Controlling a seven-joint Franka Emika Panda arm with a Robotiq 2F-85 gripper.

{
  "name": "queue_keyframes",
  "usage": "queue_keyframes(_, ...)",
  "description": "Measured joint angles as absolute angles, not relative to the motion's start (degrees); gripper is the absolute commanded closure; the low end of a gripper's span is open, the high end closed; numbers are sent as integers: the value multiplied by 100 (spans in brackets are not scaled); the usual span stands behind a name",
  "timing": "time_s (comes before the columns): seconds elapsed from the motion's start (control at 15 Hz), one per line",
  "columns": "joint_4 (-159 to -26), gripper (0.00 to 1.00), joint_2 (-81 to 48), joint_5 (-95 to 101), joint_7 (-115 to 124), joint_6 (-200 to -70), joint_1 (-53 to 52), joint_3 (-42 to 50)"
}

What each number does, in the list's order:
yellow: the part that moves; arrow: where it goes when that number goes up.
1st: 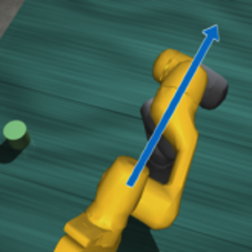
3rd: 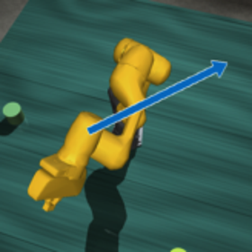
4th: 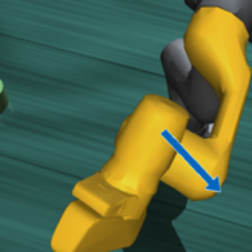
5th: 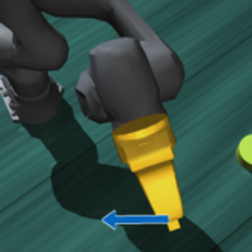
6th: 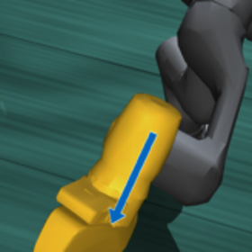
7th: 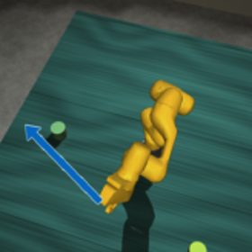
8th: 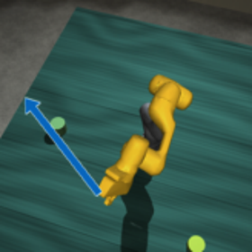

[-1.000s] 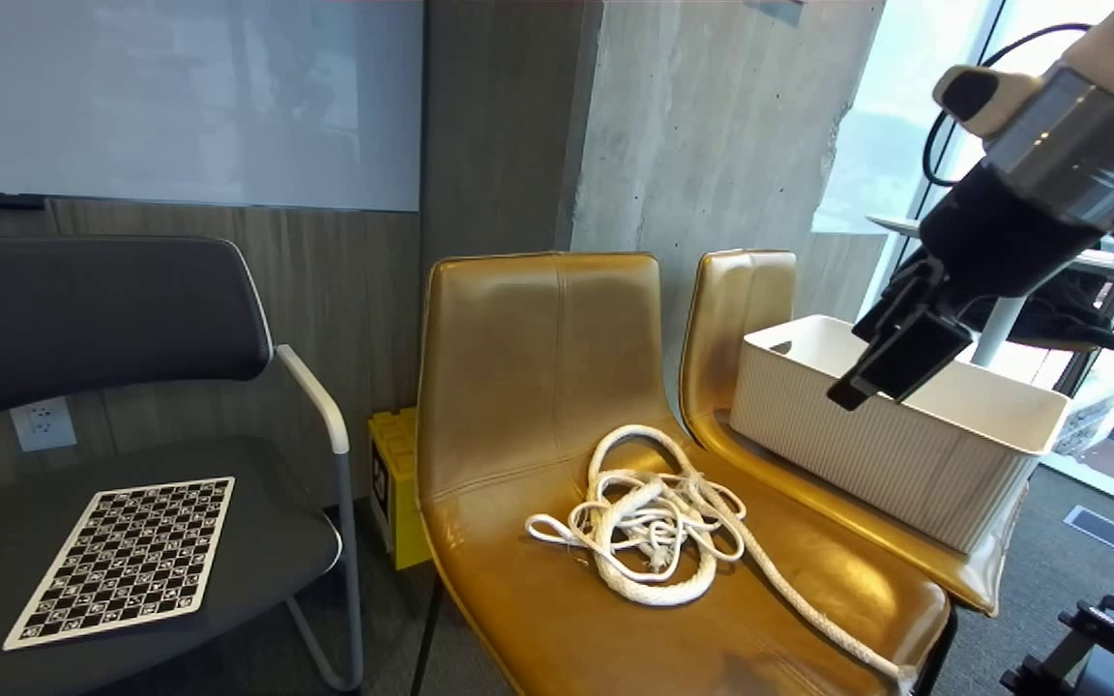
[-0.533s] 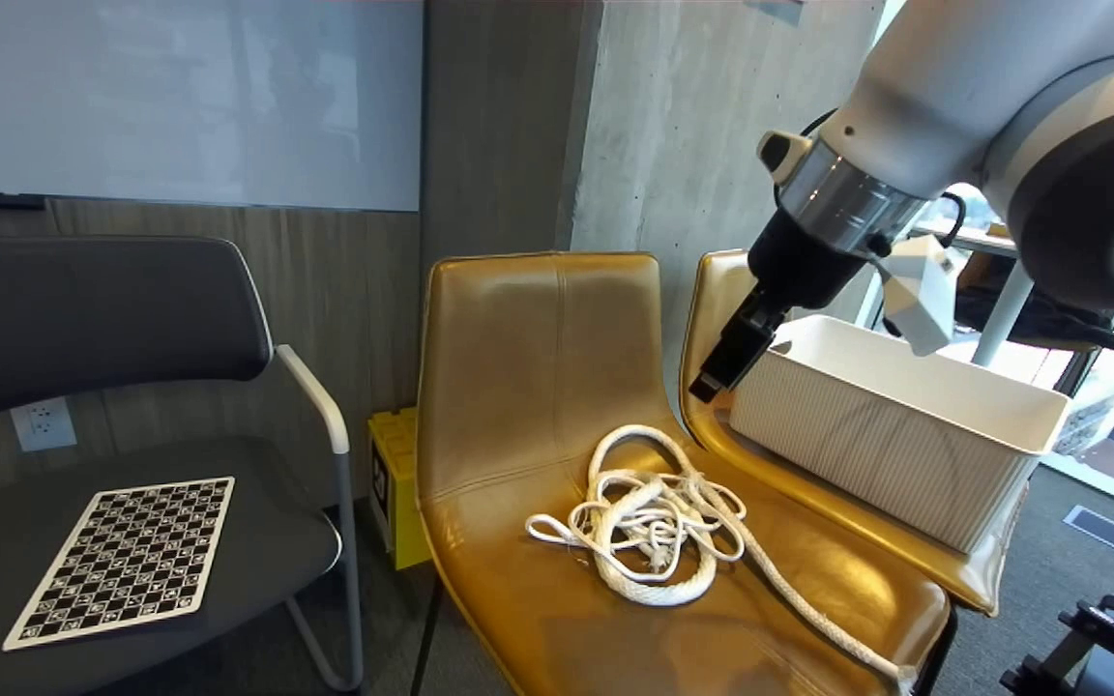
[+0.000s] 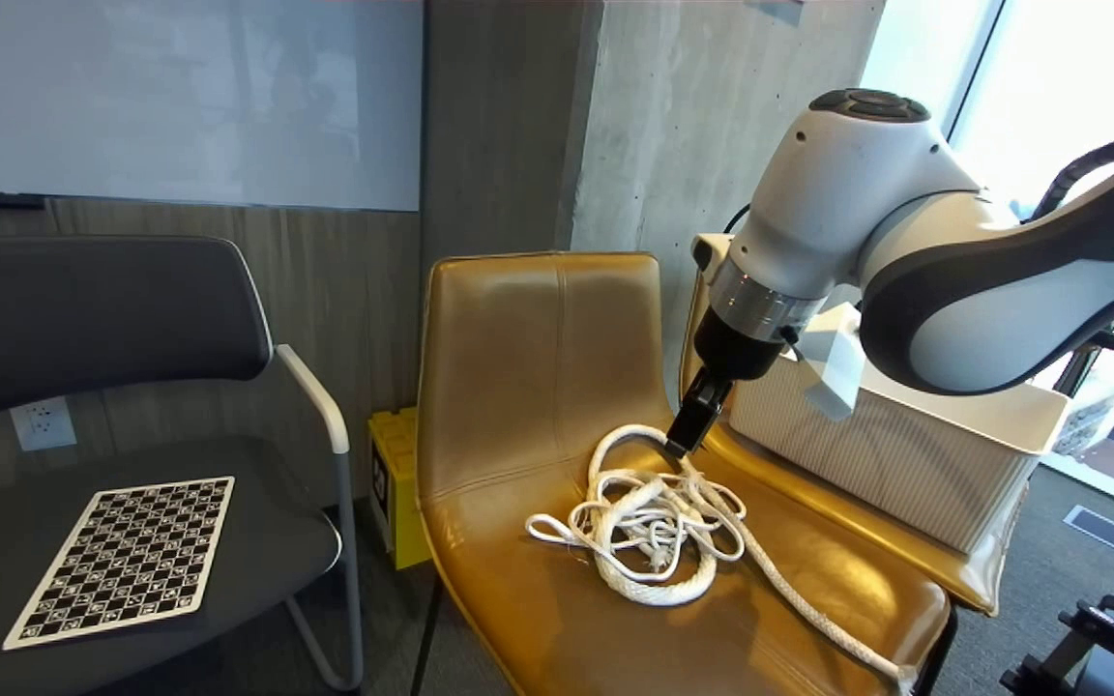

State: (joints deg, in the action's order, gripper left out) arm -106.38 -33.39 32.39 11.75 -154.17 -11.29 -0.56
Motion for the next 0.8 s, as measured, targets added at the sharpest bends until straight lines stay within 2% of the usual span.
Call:
queue_keyframes(0.33,-10342,0,-3525,3128,1175,-15379,-1241,332)
queue_keyframes(0.8,-9708,0,-4437,2599,1122,-15379,-1268,341)
